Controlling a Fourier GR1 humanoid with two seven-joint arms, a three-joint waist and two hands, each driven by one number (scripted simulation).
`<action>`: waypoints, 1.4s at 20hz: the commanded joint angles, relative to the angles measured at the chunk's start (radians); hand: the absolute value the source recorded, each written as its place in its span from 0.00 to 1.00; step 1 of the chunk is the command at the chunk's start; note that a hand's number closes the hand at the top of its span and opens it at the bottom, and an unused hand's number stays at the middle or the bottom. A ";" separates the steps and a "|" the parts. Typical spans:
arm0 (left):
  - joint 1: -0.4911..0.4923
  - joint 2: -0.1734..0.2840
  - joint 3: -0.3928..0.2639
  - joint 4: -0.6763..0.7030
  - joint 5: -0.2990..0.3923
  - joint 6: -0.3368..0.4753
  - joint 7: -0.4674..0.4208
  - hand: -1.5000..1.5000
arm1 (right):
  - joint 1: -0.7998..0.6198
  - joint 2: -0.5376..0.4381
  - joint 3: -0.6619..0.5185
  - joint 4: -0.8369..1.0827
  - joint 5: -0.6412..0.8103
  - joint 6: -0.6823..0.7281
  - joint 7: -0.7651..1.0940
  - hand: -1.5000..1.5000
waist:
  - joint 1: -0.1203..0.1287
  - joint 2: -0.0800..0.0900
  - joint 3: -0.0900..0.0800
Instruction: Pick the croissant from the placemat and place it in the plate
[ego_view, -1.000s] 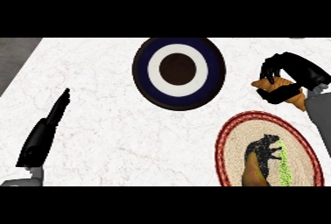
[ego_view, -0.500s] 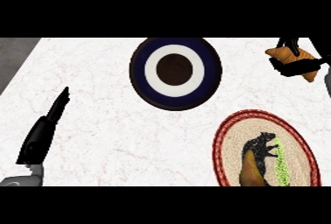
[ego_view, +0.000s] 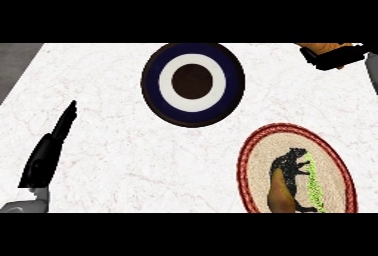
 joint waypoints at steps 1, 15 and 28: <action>0.020 0.019 0.033 0.045 0.022 -0.019 -0.033 0.50 | -0.059 0.004 0.000 0.117 0.002 0.043 -0.148 1.00 | -0.015 -0.003 -0.002; 0.052 -0.027 0.014 0.051 -0.026 0.033 -0.053 0.50 | -0.340 0.330 0.085 0.305 0.074 -0.013 0.091 1.00 | -0.052 -0.021 -0.005; 0.069 -0.003 0.040 0.028 -0.001 -0.009 -0.049 0.50 | -0.353 0.500 0.060 0.444 0.065 0.021 0.207 1.00 | -0.058 -0.019 -0.005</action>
